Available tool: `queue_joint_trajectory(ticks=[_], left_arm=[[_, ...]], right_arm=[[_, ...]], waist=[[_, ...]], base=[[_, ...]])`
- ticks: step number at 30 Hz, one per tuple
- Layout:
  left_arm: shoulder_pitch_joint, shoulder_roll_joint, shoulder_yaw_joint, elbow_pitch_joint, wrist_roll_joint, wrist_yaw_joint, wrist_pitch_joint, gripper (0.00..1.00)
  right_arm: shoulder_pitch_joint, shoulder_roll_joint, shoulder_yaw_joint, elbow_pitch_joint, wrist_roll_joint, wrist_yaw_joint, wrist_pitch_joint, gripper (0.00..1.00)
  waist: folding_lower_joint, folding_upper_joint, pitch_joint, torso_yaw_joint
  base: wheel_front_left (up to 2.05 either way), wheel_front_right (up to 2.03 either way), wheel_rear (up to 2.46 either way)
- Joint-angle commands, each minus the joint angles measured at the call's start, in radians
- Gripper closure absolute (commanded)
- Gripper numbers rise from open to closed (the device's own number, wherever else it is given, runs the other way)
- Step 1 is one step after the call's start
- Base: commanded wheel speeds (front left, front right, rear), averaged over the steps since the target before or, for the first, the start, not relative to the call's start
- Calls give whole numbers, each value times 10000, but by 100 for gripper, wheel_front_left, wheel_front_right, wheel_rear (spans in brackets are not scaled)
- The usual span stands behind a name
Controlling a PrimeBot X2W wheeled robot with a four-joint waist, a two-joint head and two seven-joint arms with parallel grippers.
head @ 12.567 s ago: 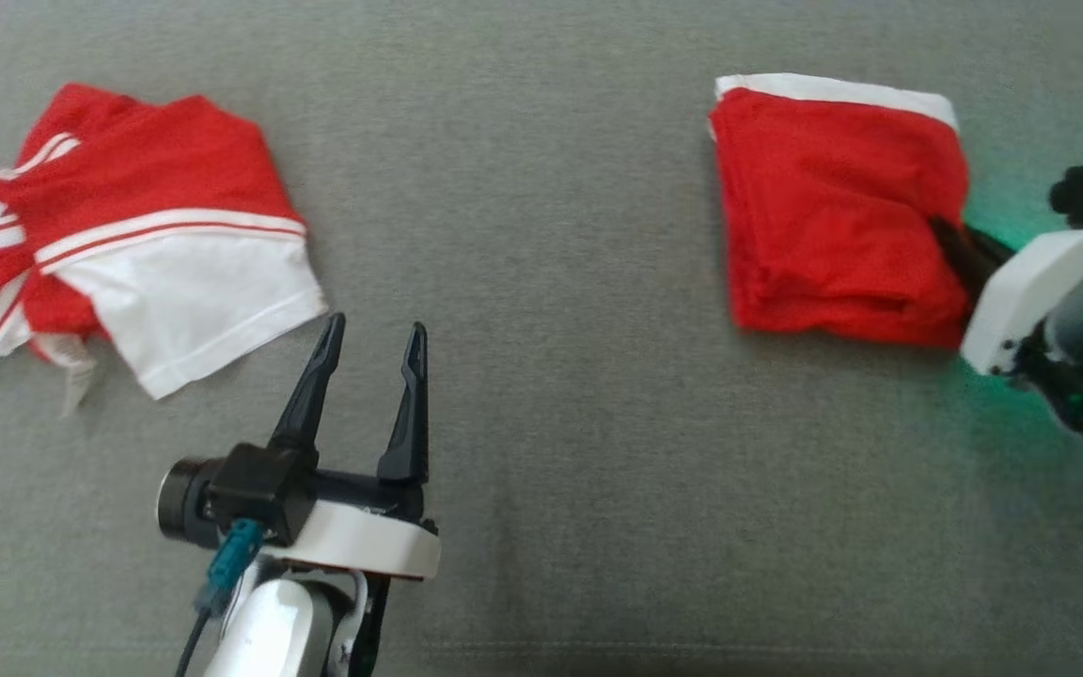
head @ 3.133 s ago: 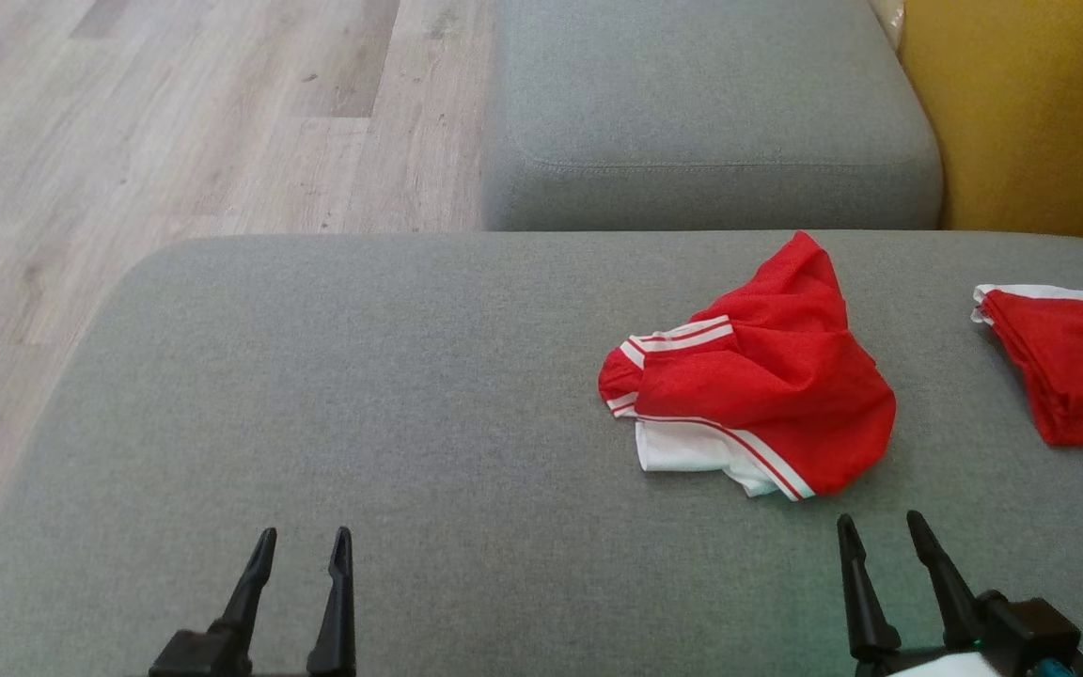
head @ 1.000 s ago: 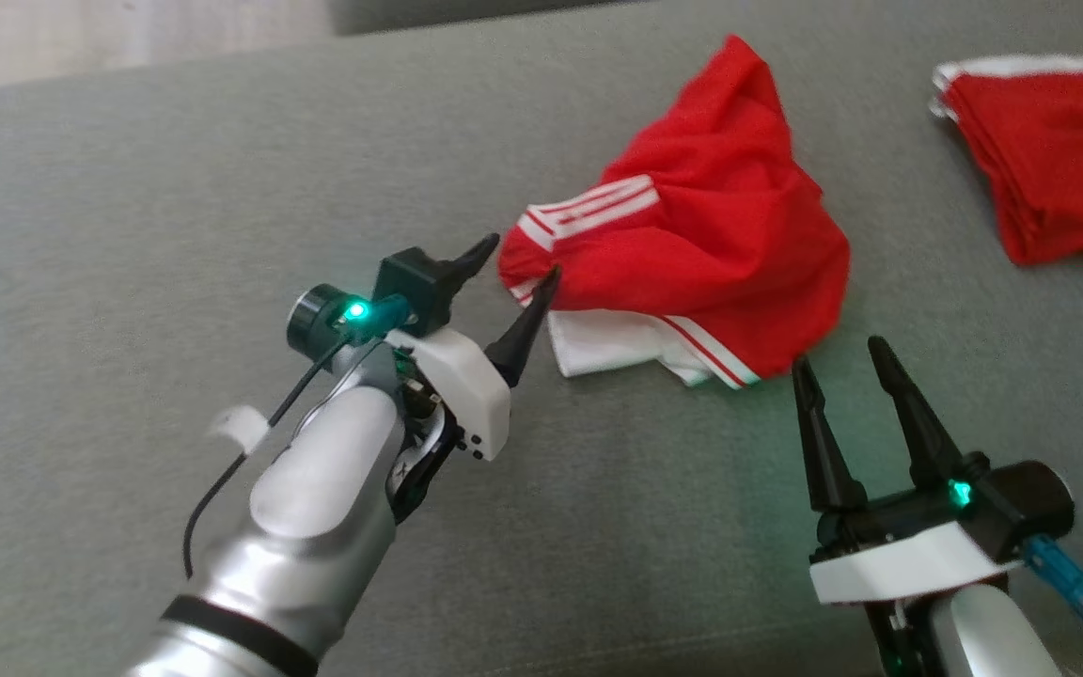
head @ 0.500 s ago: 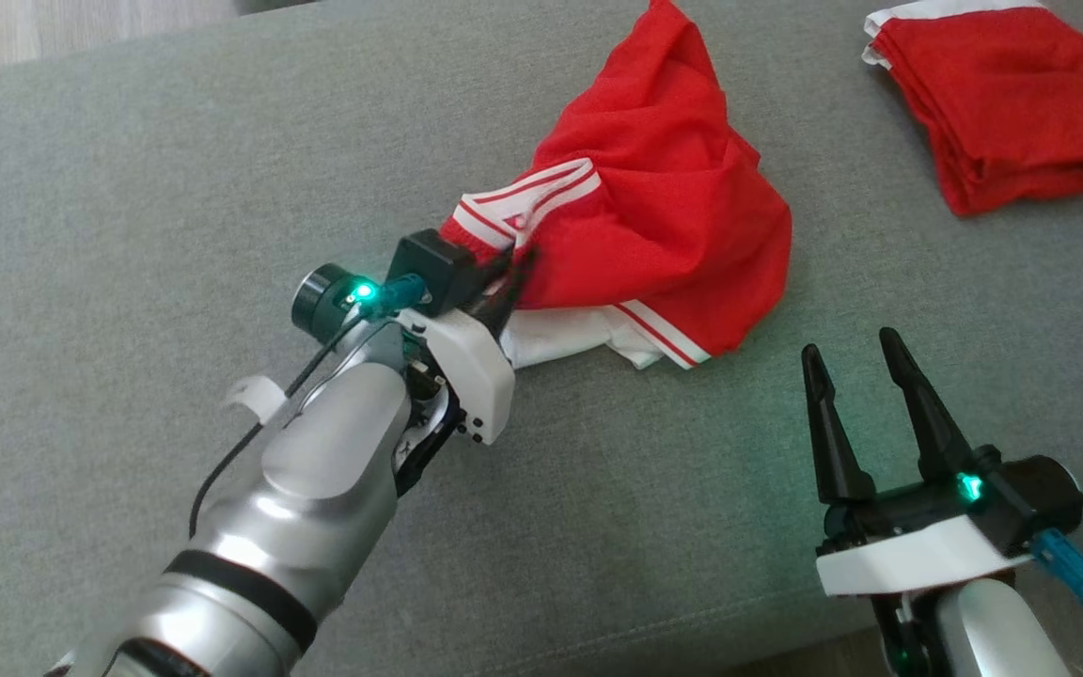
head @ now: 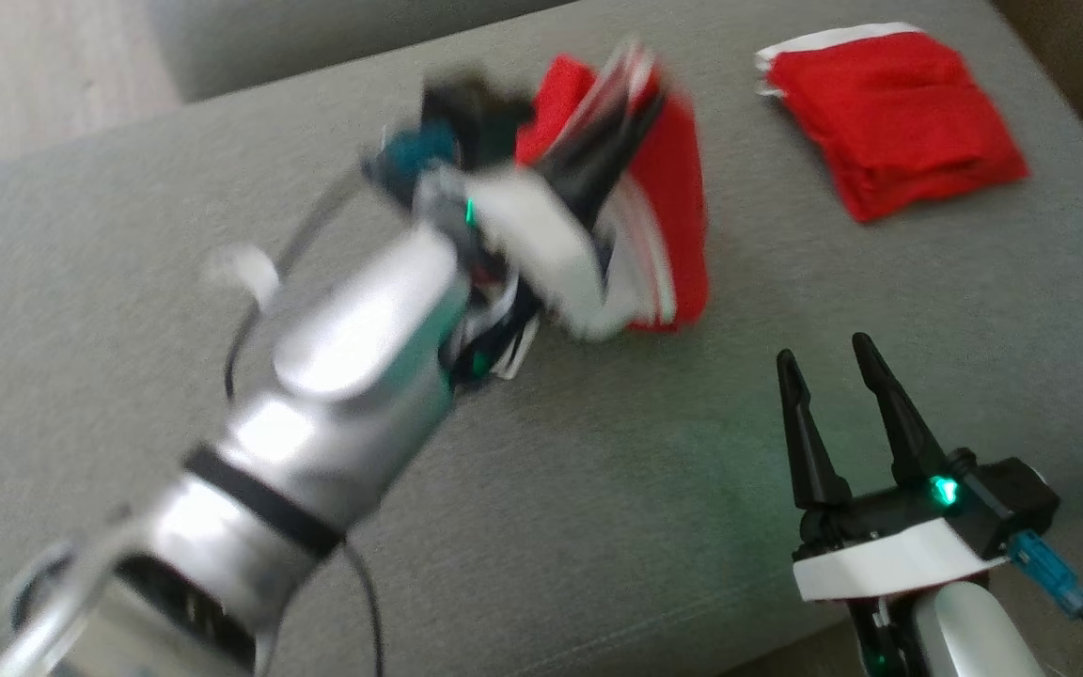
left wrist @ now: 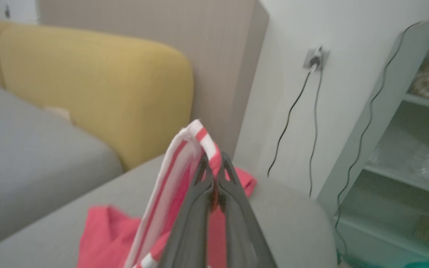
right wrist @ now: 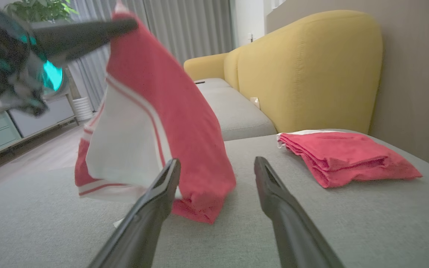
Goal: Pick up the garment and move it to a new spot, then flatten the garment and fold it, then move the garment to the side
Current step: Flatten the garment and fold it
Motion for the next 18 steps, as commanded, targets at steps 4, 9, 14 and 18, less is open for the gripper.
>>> queue_joint_trajectory(ticks=[4, 9, 14, 18], left_arm=[[-2044, 99, 702, -467, -936, 56, -259, 100], [-3667, 99, 1425, 227, -1523, 694, -563, 100], [-3878, 99, 2617, 806, -1387, 1283, -585, 100], [-2531, 109, 2900, 1793, -1299, 1406, -587, 100]], right_arm=[[-158, 44, 180, -303, 171, 33, -55, 0], [45, 56, 157, -332, 436, 33, -55, 0], [288, 58, 24, -447, 414, 33, -55, 0], [397, 59, -108, -571, 325, 33, -55, 0]], waist=[[1, 0, -374, -665], [1, 0, -676, -967], [1, 0, -891, -627], [1, 0, -1003, -61]], base=[[0, 0, 0], [0, 0, 0], [0, 0, 0], [0, 0, 0]])
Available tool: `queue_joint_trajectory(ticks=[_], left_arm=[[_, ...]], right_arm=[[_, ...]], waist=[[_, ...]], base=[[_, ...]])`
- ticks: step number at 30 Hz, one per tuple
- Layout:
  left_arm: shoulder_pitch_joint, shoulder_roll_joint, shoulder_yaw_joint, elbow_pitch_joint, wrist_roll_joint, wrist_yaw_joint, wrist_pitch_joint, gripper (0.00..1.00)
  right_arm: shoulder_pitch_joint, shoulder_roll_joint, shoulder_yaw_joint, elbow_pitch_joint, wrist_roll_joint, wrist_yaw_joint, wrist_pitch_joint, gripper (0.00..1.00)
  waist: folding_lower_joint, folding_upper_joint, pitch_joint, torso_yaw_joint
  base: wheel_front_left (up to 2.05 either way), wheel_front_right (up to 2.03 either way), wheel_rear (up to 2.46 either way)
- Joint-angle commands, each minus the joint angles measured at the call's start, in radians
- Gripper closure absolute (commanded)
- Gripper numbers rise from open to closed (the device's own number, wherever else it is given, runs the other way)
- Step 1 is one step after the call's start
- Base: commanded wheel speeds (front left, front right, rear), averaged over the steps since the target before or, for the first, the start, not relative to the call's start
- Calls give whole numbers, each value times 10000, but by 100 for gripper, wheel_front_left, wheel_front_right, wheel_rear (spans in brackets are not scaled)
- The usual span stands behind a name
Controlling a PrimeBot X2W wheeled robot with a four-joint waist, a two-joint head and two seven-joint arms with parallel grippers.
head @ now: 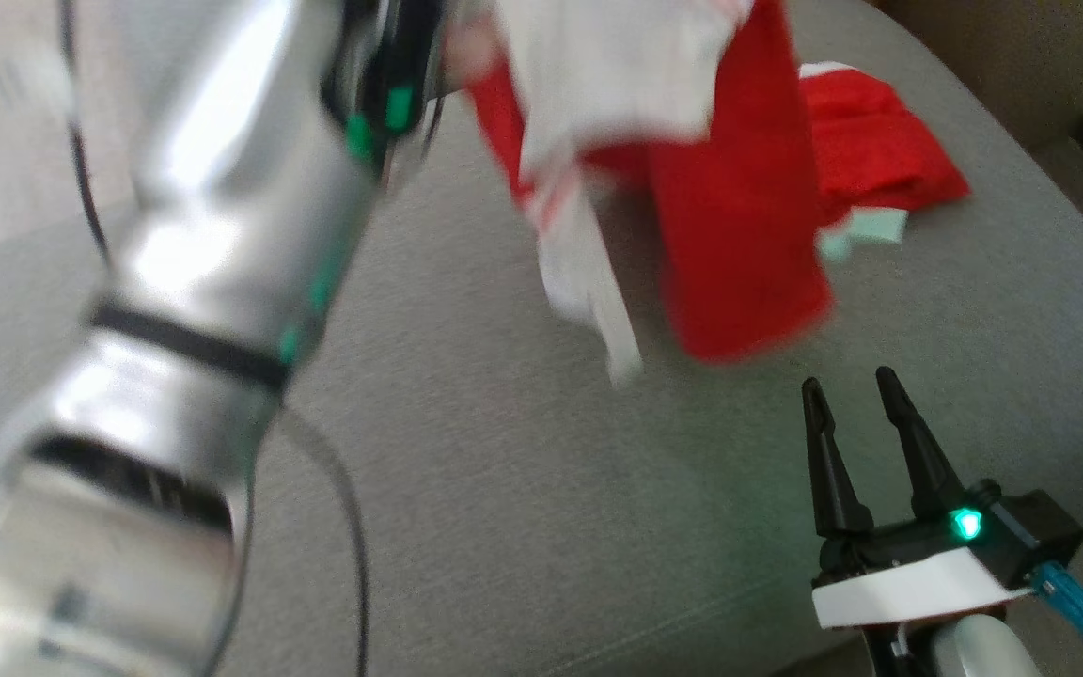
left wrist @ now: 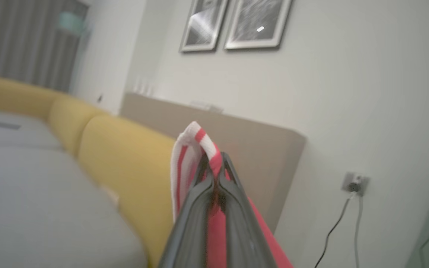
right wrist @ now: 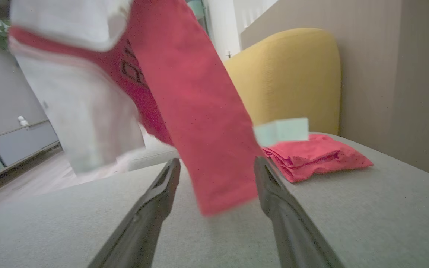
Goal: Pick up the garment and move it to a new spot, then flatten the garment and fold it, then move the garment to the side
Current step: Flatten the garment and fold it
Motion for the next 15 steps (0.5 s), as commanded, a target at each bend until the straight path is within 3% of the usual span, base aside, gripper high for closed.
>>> queue_joint_trajectory(ticks=[1, 9, 15], left_arm=[[937, 377, 321, 365, 58, 62, -47, 100], [4602, 946, 1174, 1414, -291, 49, -48, 100], [5278, 1328, 1932, 1404, -69, 136, -48, 100]], right_arm=[[-258, 13, 186, -456, -103, 33, -55, 0], [-53, 13, 85, -541, -247, 33, -55, 0], [-33, 14, 192, -555, -293, 33, -55, 0]], waist=[[1, 0, -125, 492], [1, 0, -198, 1546], [1, 0, 4, 1867]], base=[[0, 0, 0], [0, 0, 0], [0, 0, 0]])
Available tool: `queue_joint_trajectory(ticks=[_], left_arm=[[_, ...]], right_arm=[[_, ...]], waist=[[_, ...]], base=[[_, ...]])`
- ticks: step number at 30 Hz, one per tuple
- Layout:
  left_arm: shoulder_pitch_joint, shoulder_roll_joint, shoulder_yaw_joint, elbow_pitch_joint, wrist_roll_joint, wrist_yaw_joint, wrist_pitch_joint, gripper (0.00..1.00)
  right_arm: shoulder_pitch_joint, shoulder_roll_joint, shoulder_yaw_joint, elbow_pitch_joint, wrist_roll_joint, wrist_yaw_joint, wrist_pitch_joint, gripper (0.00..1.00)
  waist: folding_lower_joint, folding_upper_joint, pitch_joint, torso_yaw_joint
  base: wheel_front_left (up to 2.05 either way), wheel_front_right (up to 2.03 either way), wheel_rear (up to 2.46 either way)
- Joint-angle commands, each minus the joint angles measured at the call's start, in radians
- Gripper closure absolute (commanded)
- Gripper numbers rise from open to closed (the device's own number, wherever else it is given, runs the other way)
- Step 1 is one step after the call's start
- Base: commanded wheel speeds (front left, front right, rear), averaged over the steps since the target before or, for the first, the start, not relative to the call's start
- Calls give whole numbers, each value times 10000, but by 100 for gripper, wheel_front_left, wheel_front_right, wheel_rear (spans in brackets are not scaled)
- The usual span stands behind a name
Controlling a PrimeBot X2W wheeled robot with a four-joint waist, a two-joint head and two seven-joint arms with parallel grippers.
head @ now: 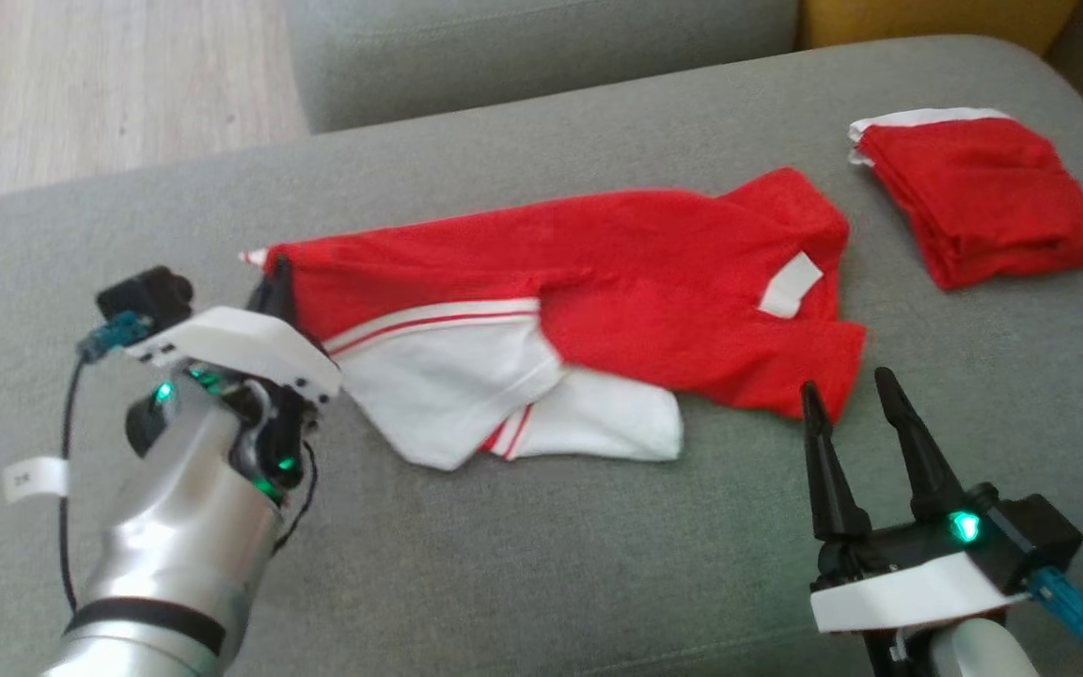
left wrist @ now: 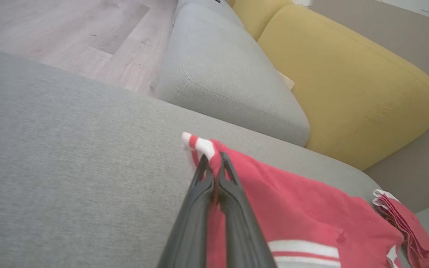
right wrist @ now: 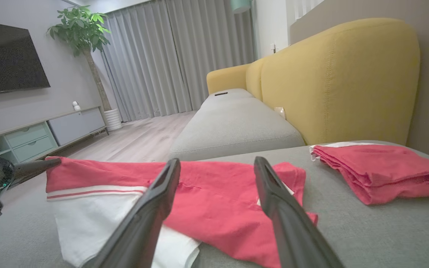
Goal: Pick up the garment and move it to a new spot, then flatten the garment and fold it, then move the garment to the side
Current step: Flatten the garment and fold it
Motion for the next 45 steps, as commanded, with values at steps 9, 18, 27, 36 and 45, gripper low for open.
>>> queue_joint_trajectory(ticks=[9, 18, 27, 36, 45], left_arm=[[-636, 237, 1217, -790, 1202, -255, -62, 0], [2013, -52, 3167, -3686, 3152, 251, -62, 0], [4805, -705, 2069, -4708, 4308, -115, -62, 0], [3975, -716, 311, -3502, 3342, 106, -62, 0], [3335, -717, 98, -2326, 2604, -176, -62, 0]], right_arm=[[-213, -19, 310, -257, -138, 33, -55, 0], [138, -18, 94, -222, -177, 33, -55, 0], [226, -18, 148, -279, -218, 33, -55, 0], [46, -85, 297, -290, -304, 33, -55, 0], [-205, -183, 334, -326, -273, 33, -55, 0]], waist=[[1, 0, 247, 170], [1, 0, -313, 579], [1, 0, -409, 944], [1, 0, 71, 786], [1, 0, 481, 478]], base=[[0, 0, 0], [0, 0, 0], [0, 0, 0], [0, 0, 0], [0, 0, 0]])
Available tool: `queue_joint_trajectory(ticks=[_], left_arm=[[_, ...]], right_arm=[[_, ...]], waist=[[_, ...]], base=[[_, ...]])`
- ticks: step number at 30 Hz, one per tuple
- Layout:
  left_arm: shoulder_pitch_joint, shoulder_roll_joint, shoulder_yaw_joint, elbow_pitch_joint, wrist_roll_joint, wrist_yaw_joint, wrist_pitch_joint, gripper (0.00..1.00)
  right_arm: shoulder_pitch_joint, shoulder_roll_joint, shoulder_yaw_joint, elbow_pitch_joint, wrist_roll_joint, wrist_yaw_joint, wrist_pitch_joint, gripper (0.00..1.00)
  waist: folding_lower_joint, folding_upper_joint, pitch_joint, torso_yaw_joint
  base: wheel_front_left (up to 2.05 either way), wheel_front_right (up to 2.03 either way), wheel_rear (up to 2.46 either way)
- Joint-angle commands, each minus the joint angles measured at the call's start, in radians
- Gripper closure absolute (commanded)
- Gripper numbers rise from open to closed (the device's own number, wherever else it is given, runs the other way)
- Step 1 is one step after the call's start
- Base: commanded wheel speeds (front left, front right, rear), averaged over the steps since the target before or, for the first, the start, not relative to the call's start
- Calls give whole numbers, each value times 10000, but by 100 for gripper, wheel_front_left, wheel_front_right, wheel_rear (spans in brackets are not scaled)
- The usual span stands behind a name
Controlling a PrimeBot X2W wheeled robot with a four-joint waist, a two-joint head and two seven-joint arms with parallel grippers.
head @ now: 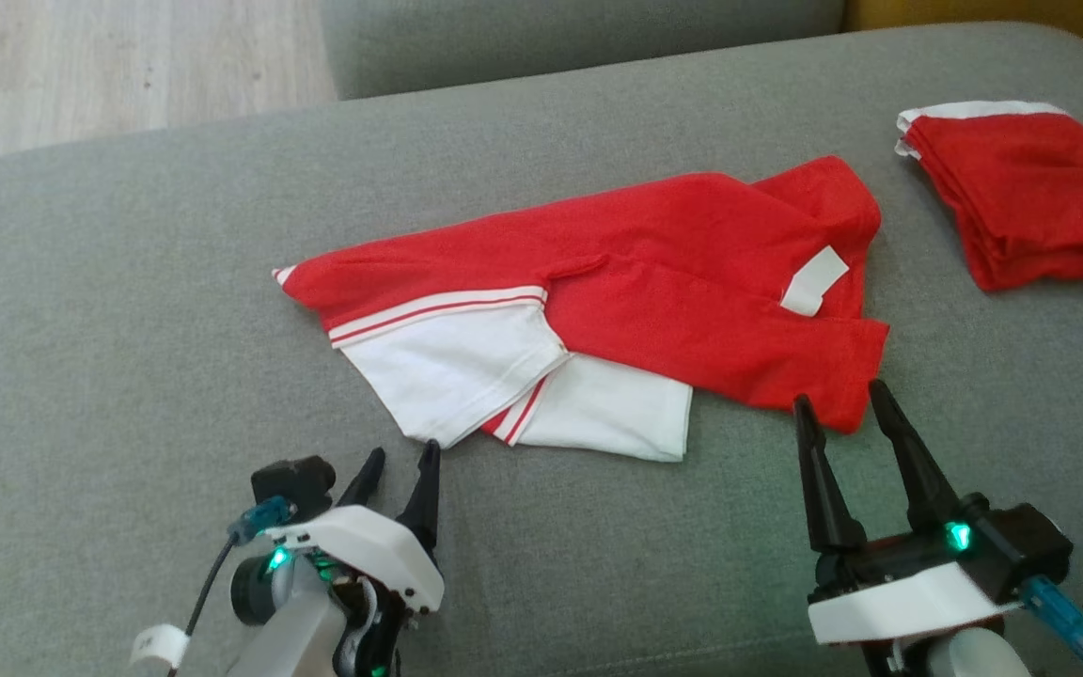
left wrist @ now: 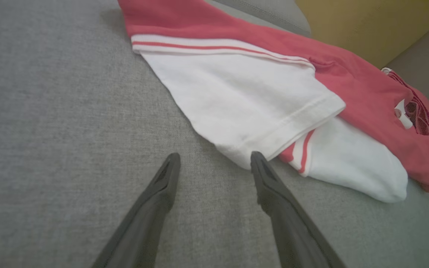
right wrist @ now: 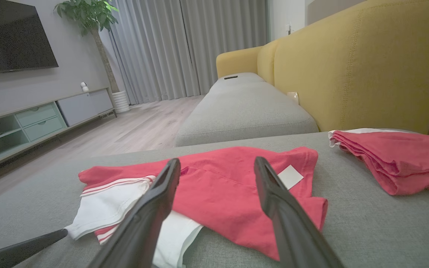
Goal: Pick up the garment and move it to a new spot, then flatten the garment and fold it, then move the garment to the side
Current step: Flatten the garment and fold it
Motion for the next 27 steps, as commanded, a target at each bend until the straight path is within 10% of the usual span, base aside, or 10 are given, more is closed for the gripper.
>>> queue_joint_trajectory(ticks=[1, 10, 13, 27], left_arm=[[-478, 61, 258, -131, -104, -57, -61, 0], [-804, 61, -10, 219, -331, -209, -61, 3], [-929, 61, -293, 399, -380, -331, -61, 100], [519, 77, 2160, -2310, 449, -741, -61, 100]], right_arm=[[-389, -148, 223, -375, -6, 33, -55, 0], [-510, -236, 227, -429, -30, 33, -55, 0], [-552, -282, 225, -445, -41, 33, -55, 0], [-843, -539, -451, 913, 474, 33, -55, 0]], waist=[[-1, 0, 86, -49], [-1, 0, 356, -101], [-1, 0, 412, -95], [-1, 0, 29, 251]], base=[[0, 0, 0], [0, 0, 0], [0, 0, 0], [0, 0, 0]])
